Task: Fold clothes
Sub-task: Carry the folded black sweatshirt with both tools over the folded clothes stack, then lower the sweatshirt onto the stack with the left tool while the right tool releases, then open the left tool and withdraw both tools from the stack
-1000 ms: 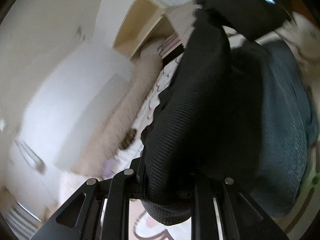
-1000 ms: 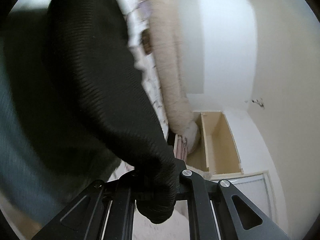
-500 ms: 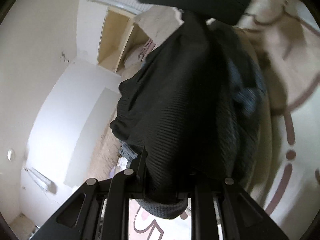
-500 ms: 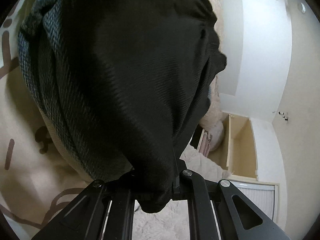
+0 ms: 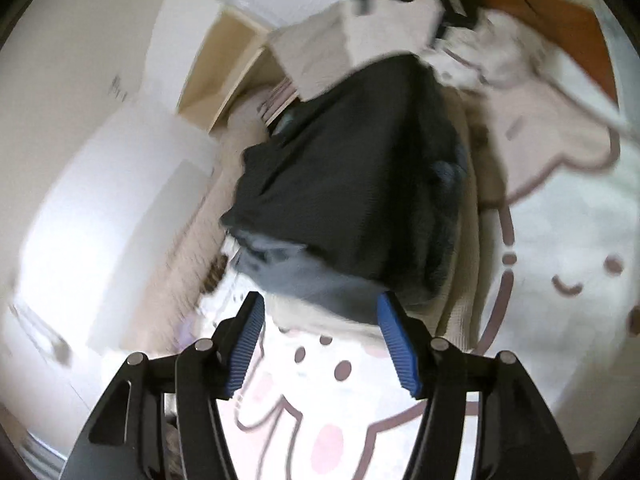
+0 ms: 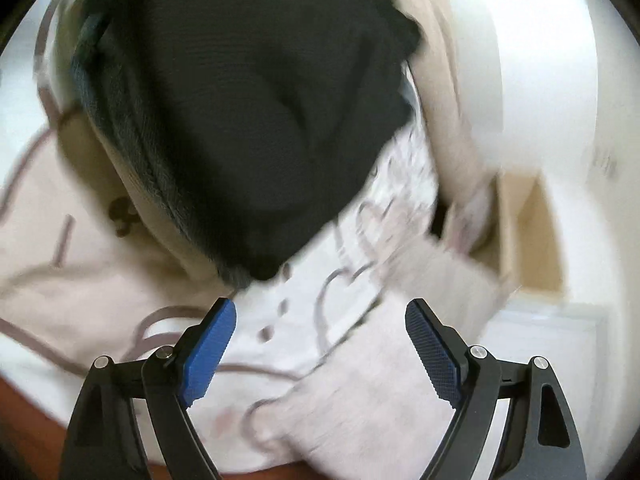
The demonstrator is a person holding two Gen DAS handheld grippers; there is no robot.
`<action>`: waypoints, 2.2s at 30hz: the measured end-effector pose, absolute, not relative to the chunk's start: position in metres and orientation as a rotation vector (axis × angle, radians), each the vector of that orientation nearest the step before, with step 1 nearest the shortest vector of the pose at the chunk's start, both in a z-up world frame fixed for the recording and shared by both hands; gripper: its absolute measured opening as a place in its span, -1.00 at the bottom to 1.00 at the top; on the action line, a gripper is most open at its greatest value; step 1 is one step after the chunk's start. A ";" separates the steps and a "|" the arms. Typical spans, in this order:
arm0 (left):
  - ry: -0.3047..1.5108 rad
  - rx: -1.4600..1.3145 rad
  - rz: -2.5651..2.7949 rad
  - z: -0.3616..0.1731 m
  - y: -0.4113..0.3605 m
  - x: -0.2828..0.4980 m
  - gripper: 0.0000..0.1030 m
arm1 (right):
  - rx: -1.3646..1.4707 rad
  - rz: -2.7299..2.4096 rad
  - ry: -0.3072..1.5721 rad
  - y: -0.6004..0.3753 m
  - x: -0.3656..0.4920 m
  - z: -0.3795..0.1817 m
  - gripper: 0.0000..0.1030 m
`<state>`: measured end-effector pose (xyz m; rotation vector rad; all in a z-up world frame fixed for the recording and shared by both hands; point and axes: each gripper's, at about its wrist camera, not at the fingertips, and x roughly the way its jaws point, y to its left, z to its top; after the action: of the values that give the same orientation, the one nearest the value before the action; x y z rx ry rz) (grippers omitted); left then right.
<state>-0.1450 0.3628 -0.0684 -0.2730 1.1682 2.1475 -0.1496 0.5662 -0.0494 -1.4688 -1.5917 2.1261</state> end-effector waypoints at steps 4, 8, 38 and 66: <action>0.962 -0.284 2.230 -0.049 0.362 -0.136 0.16 | -1.446 2.503 -0.919 0.542 -0.225 0.038 0.11; 0.883 -0.281 2.255 -0.056 0.402 -0.144 0.16 | -1.507 2.682 -0.126 0.558 -0.280 0.088 -0.46; 0.588 -0.455 2.332 -0.054 0.360 -0.153 0.29 | -1.598 2.551 0.187 0.614 -0.259 -0.011 -0.51; 0.497 -0.674 2.508 -0.035 0.264 -0.100 0.99 | -0.875 2.663 0.305 0.470 -0.023 -0.004 1.00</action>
<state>-0.0997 0.2636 -0.0347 -0.6745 0.4966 2.5084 -0.0230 0.4702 -0.0037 -0.8755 0.3047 2.6628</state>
